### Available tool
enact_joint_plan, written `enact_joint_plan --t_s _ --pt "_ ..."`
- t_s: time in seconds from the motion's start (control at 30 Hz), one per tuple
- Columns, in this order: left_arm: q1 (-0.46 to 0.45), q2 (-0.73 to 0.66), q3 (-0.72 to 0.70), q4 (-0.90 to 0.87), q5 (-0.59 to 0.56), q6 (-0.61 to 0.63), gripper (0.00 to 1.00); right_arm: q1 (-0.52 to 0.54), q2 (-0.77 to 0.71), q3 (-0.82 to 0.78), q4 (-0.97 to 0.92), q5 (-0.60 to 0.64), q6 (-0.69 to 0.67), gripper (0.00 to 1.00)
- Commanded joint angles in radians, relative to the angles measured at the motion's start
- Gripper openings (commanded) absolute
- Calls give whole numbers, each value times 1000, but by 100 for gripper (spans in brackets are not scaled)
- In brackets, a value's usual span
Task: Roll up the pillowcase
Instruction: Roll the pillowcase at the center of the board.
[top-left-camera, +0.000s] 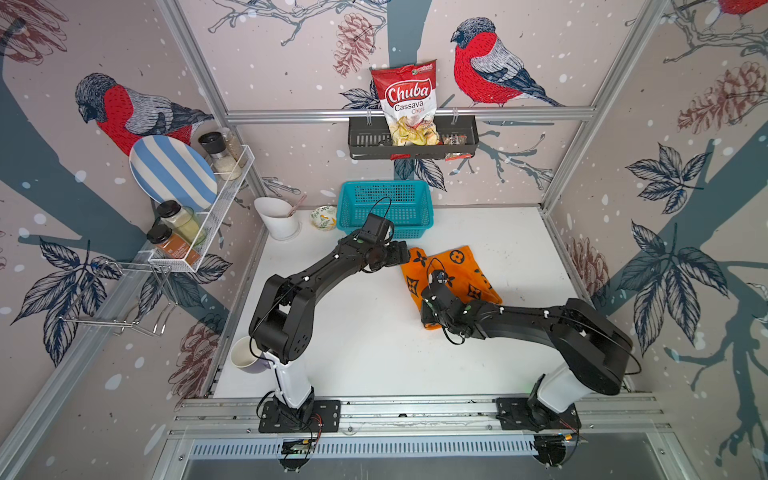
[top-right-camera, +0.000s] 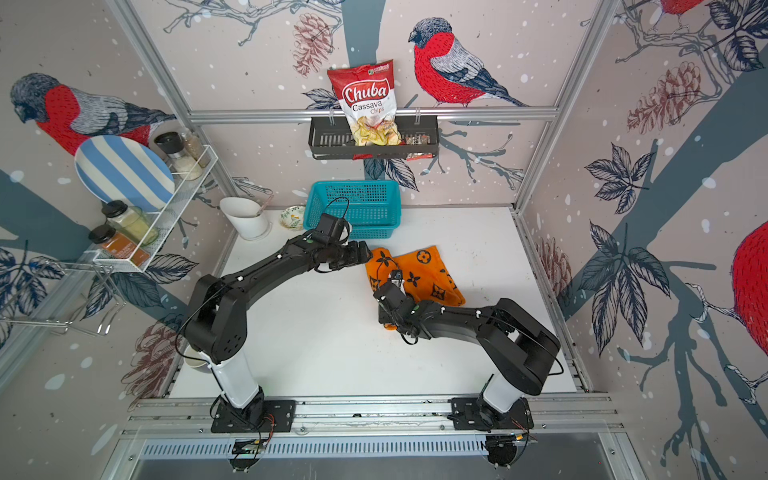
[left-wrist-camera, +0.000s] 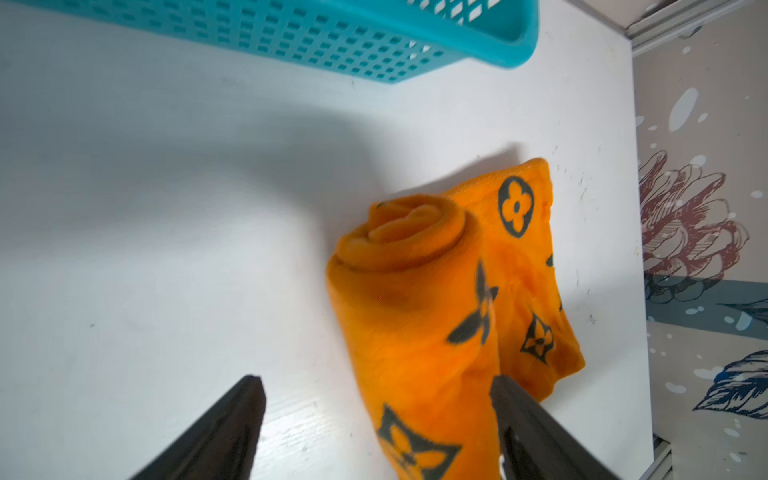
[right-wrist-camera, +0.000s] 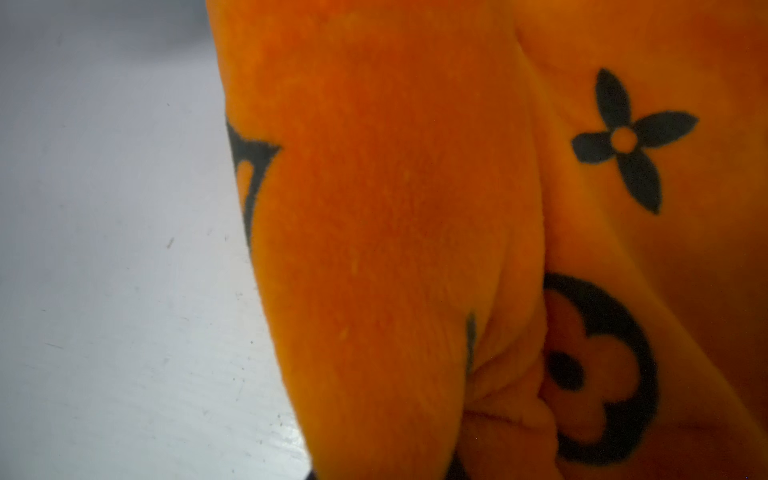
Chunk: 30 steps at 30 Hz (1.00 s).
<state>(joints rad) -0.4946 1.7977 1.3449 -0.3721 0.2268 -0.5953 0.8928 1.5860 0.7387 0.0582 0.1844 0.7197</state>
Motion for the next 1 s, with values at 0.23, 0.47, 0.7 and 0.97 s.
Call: enact_joint_plan --t_s 0.23,0.47,0.7,0.97 --pt "-52 43 -59 159 60 -59 90 -327 -25 -192 263 -657 96 10" --pt "-97 161 69 166 61 -66 91 -495 32 -183 217 -819 -12 15" --pt "-124 321 178 114 51 -62 87 -544 41 -151 134 -817 -95 34" --pt "-142 370 192 112 55 -71 86 -473 -143 -115 -91 -435 -177 100"
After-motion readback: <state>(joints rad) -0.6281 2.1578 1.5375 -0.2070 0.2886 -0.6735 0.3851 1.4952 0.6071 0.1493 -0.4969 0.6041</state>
